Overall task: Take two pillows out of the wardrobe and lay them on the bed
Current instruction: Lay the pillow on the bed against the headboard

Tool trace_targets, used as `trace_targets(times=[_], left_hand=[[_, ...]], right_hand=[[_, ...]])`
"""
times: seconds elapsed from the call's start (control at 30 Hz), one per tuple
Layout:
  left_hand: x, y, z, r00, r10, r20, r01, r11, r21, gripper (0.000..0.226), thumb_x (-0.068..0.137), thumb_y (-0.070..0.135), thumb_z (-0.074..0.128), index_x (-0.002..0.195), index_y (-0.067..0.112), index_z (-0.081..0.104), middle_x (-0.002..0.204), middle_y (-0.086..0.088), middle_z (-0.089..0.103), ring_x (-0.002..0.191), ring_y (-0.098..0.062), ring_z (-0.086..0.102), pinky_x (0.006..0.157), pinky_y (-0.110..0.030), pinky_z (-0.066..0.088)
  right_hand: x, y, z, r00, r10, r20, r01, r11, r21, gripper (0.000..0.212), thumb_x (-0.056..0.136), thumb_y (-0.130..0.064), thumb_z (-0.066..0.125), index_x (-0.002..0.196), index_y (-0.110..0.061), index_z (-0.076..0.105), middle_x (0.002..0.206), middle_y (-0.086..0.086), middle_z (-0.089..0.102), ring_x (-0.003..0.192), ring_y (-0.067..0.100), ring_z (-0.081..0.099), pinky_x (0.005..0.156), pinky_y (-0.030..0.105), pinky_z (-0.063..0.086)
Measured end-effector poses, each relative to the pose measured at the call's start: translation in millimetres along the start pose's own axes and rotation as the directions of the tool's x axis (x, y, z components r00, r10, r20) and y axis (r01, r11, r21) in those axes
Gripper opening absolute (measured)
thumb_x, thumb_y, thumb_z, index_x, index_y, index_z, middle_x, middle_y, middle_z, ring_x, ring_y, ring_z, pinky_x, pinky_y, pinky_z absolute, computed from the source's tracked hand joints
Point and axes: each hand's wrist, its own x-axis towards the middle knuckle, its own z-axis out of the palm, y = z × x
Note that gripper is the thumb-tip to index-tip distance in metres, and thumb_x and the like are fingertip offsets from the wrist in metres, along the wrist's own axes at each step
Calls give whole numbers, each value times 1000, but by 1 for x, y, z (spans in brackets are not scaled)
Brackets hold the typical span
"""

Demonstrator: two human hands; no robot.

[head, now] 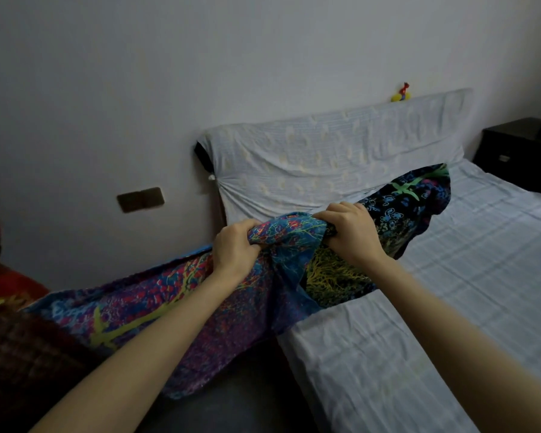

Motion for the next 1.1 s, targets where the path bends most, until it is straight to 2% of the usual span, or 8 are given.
trace_targets(times=[0.13,0.3,0.6,0.77,0.87,0.97,1.1], left_hand=[[54,-16,27,999,36,-20,-36,999,-35,37,67,2,66,99,20,71,91,-7,74,85,-29,66,68,-34,51],[129,-28,70,997,75,-18,-76,997,-27,34,69,5,66,98,22,70,89,-5,74,85,-28,66,67,-34,50],[270,-21,151,989,141,-38,-142,990,-16,32,67,2,68,94,18,71,83,-9,74,78,-31,66,61,-29,43],[336,-5,197,985,171,-31,-172,984,-38,32,65,-1,65,89,19,70,84,-5,73,80,-28,65,64,-34,48],[370,5,233,954,297,-33,-298,955,-16,34,59,-5,62,87,13,70,82,-9,71,79,-33,63,64,-35,46],[394,16,269,896,443,-33,-443,896,14,33,50,-1,59,80,9,68,74,-10,69,70,-31,63,61,-33,43],[431,24,320,869,487,-89,-491,871,-25,33,45,-9,65,73,8,69,66,-7,68,62,-28,63,53,-30,44]], right_hand=[[42,28,32,994,102,-30,-100,994,51,38,67,5,67,102,-9,69,85,11,68,83,34,59,68,38,40],[97,78,68,990,134,-33,-131,987,99,31,69,-2,72,100,-7,70,82,12,68,79,34,61,70,43,48],[195,193,122,983,165,-85,-156,983,100,36,66,5,73,100,-7,70,80,10,67,76,30,60,67,41,48],[237,254,141,970,186,-159,-165,977,135,29,68,7,71,95,-2,71,74,14,66,69,32,58,60,42,46],[252,296,157,952,235,-197,-211,968,134,32,65,15,68,93,0,71,72,17,64,69,35,57,60,42,44],[261,335,172,917,302,-261,-267,950,163,26,68,14,69,90,1,70,74,18,63,70,36,57,63,46,45],[276,384,198,873,345,-344,-297,937,186,22,66,14,69,83,-1,69,72,15,63,70,32,57,64,39,43]])
